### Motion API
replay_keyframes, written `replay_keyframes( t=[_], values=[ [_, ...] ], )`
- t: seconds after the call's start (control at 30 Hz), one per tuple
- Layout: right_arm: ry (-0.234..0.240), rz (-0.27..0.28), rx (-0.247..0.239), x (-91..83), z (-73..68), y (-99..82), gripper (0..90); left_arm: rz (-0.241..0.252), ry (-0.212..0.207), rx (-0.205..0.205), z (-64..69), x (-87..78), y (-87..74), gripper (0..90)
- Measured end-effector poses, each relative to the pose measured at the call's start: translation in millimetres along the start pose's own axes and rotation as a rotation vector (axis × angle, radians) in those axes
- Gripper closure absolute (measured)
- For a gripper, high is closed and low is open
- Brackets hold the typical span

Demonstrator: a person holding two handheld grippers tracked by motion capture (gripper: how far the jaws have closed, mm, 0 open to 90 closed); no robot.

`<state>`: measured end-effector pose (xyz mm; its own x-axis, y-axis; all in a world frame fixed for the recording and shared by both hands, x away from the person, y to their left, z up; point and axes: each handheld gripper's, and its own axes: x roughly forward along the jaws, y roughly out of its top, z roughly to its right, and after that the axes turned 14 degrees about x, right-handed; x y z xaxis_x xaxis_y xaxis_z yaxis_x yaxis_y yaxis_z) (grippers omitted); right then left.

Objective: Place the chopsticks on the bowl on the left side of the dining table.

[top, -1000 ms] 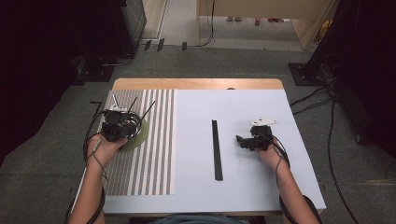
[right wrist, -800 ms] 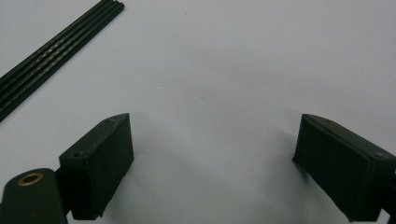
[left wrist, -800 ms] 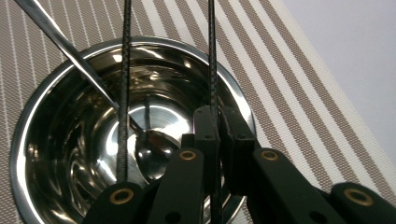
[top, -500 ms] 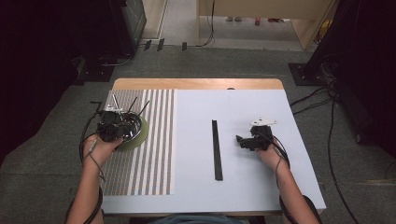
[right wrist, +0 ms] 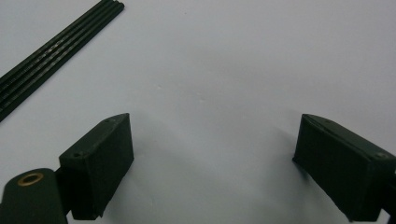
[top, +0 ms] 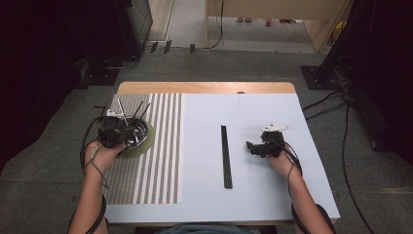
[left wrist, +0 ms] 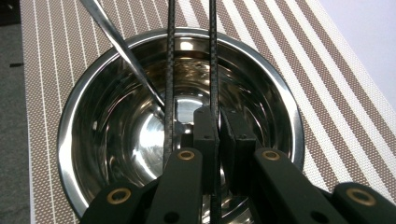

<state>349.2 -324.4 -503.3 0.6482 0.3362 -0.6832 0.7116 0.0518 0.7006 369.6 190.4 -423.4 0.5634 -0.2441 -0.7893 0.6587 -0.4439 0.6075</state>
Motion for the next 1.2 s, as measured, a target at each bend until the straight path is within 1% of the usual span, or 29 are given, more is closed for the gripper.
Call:
replay_keyframes(
  t=[0.17,0.23,0.27,0.3,0.33,0.37,0.4,0.43,0.47,0.5,0.53,0.57,0.63,0.67,0.77,0.83,0.97,1.0,1.07,1.17,1.2],
  values=[
    [0.000,0.000,0.000,0.0,0.0,0.0,11.2,0.003,0.002,-0.013,-1.7,-1.1,-0.7,85.6],
    [0.000,0.000,0.000,0.0,0.0,0.0,11.1,0.010,-0.008,-0.019,-2.0,-2.2,-0.6,84.4],
    [0.000,0.000,0.000,0.0,0.0,0.0,11.1,0.025,-0.012,-0.018,-1.6,-4.3,0.2,80.1],
    [0.000,0.000,0.000,0.0,0.0,0.0,11.1,0.025,-0.012,-0.018,-1.6,-4.3,0.2,78.3],
    [0.000,0.000,0.000,0.0,0.0,0.0,11.2,0.041,-0.001,-0.009,-1.0,-7.1,1.7,74.6],
    [0.000,0.000,0.000,0.0,0.0,0.0,11.2,0.041,-0.001,-0.009,-1.0,-7.1,1.7,70.8],
    [0.000,0.000,0.000,0.0,0.0,0.0,11.2,0.053,0.016,-0.014,-2.0,-10.2,2.9,68.5],
    [0.000,0.000,0.000,0.0,0.0,0.0,11.2,0.053,0.016,-0.014,-2.0,-10.2,2.9,67.5],
    [0.000,0.000,0.000,0.0,0.0,0.0,11.2,0.062,0.025,-0.018,-2.9,-11.7,3.1,67.5],
    [0.000,0.000,0.000,0.0,0.0,0.0,11.2,0.077,0.042,-0.021,-4.1,-13.8,3.4,64.7],
    [0.000,0.000,0.000,0.0,0.0,0.0,11.2,0.082,0.049,-0.020,-4.5,-14.0,3.4,61.7],
    [0.000,0.000,0.000,0.0,0.0,0.0,11.2,0.082,0.049,-0.020,-4.5,-14.0,3.4,58.9],
    [0.000,0.000,0.000,0.0,0.0,0.0,11.2,0.080,0.054,-0.013,-4.5,-12.0,2.8,56.3],
    [0.000,0.000,0.000,0.0,0.0,0.0,11.2,0.066,0.061,0.001,-4.1,-7.9,1.3,54.1],
    [0.000,0.000,0.000,0.0,0.0,0.0,11.1,0.052,0.067,0.003,-3.9,-4.1,-0.1,52.5],
    [0.000,0.000,0.000,0.0,0.0,0.0,11.1,0.046,0.059,-0.006,-5.3,-0.4,-1.2,49.8],
    [0.000,0.000,0.000,0.0,0.0,0.0,11.1,0.036,0.051,-0.009,-6.4,3.6,-2.7,50.1],
    [0.000,-0.001,0.000,0.0,0.0,0.0,11.1,0.030,0.043,-0.015,-7.1,6.1,-3.1,51.3],
    [0.000,-0.001,0.000,0.0,0.0,0.0,11.1,0.024,0.038,-0.011,-6.9,8.3,-3.0,54.0],
    [0.000,0.000,0.000,0.0,0.0,0.0,11.2,0.023,0.031,-0.007,-5.8,9.1,-2.4,62.1],
    [0.000,0.000,0.000,0.0,-0.1,0.0,11.1,0.024,0.017,-0.018,-5.7,9.3,-1.8,62.1]
  ],
)
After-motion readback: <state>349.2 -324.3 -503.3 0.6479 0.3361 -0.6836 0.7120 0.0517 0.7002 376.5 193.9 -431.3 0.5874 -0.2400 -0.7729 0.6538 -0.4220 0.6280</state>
